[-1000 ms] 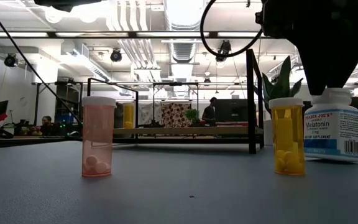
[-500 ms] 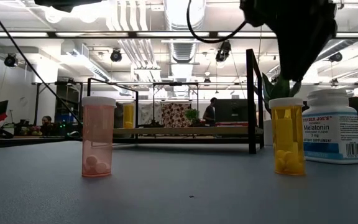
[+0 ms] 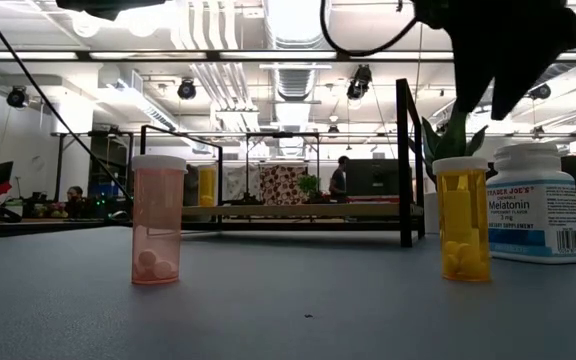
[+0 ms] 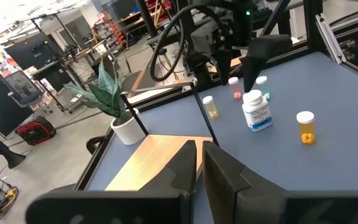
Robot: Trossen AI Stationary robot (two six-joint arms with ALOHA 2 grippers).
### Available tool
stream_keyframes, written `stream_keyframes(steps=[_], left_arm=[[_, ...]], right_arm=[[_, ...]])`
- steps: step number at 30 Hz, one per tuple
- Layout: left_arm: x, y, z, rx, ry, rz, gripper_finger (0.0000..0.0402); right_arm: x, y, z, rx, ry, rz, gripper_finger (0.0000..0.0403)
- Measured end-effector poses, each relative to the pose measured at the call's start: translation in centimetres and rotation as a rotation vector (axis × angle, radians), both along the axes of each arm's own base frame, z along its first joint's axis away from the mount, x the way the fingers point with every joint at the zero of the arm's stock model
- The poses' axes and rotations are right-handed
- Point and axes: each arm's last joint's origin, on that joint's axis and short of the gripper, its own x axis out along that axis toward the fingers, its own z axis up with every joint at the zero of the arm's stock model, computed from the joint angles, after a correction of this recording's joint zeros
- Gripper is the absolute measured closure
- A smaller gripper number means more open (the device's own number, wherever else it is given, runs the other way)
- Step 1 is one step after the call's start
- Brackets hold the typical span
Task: Pick and place medicine bottles onto shelf by color
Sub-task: Put the right white pill bottle on the shelf
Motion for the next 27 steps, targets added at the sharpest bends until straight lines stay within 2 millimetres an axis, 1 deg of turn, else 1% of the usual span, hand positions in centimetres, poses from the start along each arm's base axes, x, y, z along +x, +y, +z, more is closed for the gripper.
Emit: stream_keyframes(steps=[5, 9, 14, 24, 27], left_arm=[[-0.1, 0.0, 0.1, 0.004, -0.003, -0.001, 0.0391], [-0.1, 0.0, 0.1, 0.005, -0.003, -0.001, 0.0391], [-0.1, 0.0, 0.0, 0.022, 0.001, -0.003, 0.0391], [-0.1, 0.0, 0.0, 0.025, 0.003, -0.004, 0.0391], [-0.1, 0.0, 0.0, 0.025, 0.004, -0.004, 0.0391]], right_arm=[[-0.7, 0.5, -0.9, 0.001, 0.006, -0.065, 0.0083], [-0.6, 0.7, -1.5, 0.016, 0.006, -0.085, 0.0076], [0.0, 1.2, -2.4, 0.057, 0.004, -0.080, 0.0082], [0.0, 1.3, -4.1, 0.052, 0.062, -0.088, 0.0090], [0.1, 1.4, -4.4, 0.059, 0.064, -0.084, 0.0099]])
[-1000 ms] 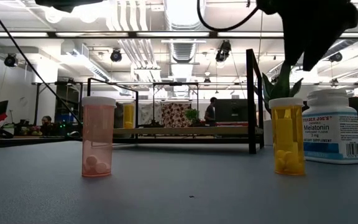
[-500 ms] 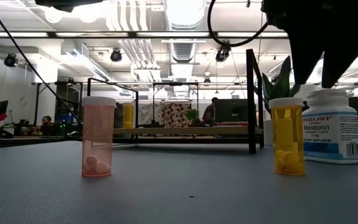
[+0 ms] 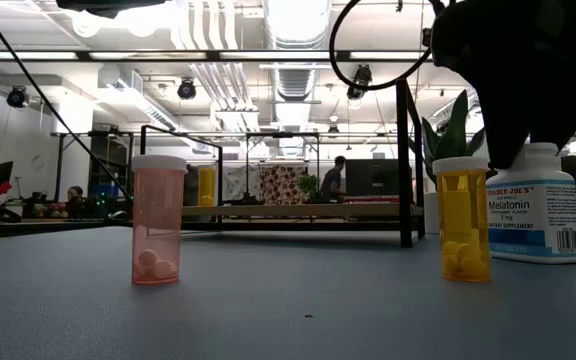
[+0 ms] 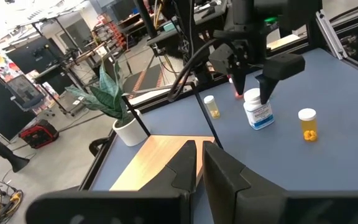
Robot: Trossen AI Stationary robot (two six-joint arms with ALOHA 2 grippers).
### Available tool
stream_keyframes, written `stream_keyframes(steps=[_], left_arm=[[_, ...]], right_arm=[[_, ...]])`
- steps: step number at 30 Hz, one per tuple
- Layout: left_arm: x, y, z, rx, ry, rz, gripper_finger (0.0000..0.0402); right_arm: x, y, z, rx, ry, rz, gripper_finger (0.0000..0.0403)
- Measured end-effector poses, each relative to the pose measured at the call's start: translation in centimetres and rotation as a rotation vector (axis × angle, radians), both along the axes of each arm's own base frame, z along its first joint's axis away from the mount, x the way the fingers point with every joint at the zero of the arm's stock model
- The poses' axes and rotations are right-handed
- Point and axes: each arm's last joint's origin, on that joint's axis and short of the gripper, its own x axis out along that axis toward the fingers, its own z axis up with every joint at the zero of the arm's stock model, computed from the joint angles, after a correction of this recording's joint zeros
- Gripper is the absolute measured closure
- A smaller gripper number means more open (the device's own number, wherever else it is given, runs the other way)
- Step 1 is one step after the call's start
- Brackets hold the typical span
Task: Pick and place medicine bottles onto shelf by color
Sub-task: Put the right white pill bottle on the shelf
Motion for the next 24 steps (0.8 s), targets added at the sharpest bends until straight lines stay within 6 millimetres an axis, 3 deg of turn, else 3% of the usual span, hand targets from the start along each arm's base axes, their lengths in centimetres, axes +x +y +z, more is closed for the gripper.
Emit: stream_keyframes(steps=[14, 24], left_arm=[[0.0, 0.0, 0.0, 0.001, 0.001, 0.000, 0.0391], [0.0, 0.0, 0.0, 0.001, 0.001, 0.000, 0.0391]], right_arm=[[0.1, 0.1, -0.1, 0.007, -0.014, 0.002, 0.0214], [-0.2, 0.0, 1.3, 0.037, -0.017, 0.125, 0.0220]])
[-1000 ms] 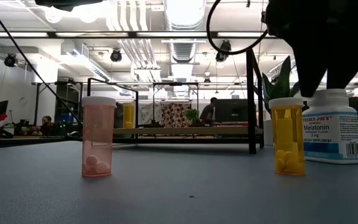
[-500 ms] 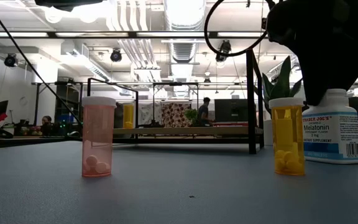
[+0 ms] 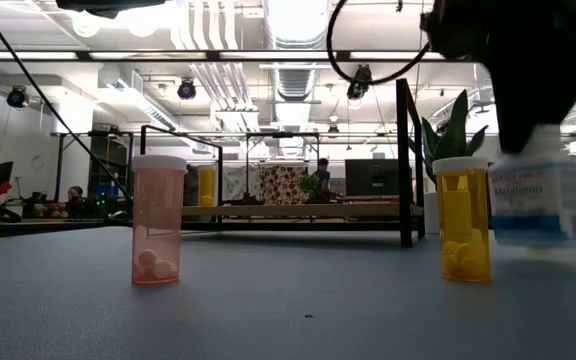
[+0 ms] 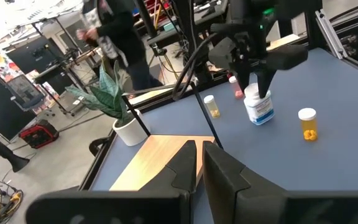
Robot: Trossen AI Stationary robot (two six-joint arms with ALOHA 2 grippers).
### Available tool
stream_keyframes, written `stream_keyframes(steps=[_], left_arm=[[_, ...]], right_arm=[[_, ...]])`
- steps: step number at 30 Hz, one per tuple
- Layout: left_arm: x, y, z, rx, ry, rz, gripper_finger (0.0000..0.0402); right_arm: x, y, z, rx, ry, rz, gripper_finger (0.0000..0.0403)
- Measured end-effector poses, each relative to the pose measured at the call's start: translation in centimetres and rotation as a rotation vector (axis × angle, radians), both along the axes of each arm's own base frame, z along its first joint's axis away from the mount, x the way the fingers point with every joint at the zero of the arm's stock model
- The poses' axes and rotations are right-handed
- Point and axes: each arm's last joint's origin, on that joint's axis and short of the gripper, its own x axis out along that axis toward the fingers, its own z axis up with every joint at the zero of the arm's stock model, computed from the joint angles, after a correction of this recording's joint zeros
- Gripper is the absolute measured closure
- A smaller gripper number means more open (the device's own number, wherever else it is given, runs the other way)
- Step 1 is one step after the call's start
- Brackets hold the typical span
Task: Pick and place medicine bottles onto shelf by color
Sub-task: Put the right white pill bottle on the shelf
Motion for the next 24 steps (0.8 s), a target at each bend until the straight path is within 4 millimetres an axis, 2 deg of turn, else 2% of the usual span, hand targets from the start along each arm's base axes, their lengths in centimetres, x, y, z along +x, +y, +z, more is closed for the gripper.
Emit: stream_keyframes(steps=[9, 14, 19, 24], left_arm=[[0.0, 0.0, 0.0, 0.000, -0.001, 0.000, 0.0391], [0.0, 0.0, 0.0, 0.000, -0.001, 0.000, 0.0391], [0.0, 0.0, 0.0, 0.000, -0.002, 0.000, 0.0391], [0.0, 0.0, 0.0, 0.004, -0.002, -0.001, 0.0391]], right_arm=[[1.3, 1.0, 6.3, 0.066, -0.164, 0.340, 0.0223], [2.7, 0.8, 9.6, 0.061, -0.303, 0.427, 0.0223], [3.7, -0.1, 12.3, 0.002, -0.413, 0.503, 0.0223], [4.9, -2.3, 14.1, -0.075, -0.472, 0.557, 0.0223]])
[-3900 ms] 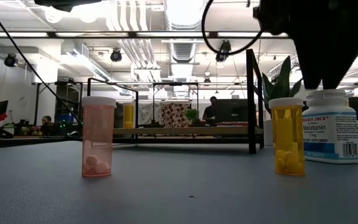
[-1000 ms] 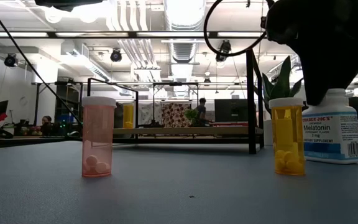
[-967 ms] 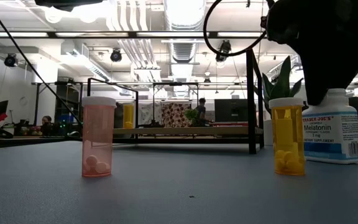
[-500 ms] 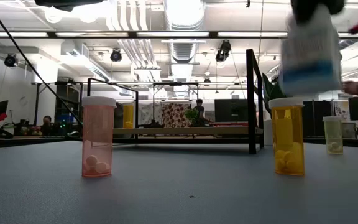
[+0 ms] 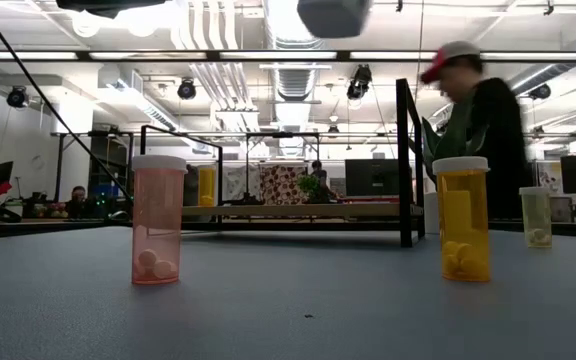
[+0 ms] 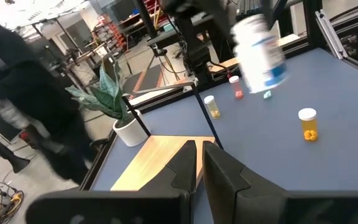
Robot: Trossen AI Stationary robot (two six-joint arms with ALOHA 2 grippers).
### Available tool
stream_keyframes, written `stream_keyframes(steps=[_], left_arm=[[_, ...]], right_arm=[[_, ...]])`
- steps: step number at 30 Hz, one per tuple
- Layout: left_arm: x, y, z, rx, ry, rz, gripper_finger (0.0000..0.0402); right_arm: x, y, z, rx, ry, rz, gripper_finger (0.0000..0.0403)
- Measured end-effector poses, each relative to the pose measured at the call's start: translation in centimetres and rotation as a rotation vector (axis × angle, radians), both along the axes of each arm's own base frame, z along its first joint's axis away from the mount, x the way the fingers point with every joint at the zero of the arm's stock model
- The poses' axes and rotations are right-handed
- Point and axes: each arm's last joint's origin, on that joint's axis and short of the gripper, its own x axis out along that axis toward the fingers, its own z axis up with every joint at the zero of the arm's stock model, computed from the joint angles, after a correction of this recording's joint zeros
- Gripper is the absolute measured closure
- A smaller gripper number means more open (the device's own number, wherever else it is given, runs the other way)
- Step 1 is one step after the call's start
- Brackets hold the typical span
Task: Pick and place medicine bottles onto shelf by color
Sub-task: Put the right white pill bottle on the shelf
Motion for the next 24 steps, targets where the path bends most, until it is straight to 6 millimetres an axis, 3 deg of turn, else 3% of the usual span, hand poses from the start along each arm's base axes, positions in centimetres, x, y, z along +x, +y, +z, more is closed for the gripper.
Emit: stream_keyframes(steps=[6, 12, 17, 24], left_arm=[[-0.1, 0.0, 0.1, 0.017, -0.001, -0.003, 0.0391], [-0.1, 0.0, 0.1, 0.018, -0.002, -0.003, 0.0391], [-0.1, 0.1, 0.2, 0.026, -0.005, -0.004, 0.0391], [-0.2, 0.1, 0.3, 0.047, -0.006, -0.008, 0.0391]], right_arm=[[1.2, -3.8, 0.8, -0.089, -0.022, 0.014, 0.0223], [2.1, -8.0, 0.4, -0.176, 0.005, 0.009, 0.0223], [2.3, -10.8, -0.9, -0.241, 0.069, 0.046, 0.0223], [2.4, -13.6, -4.2, -0.161, 0.156, 0.051, 0.0223]])
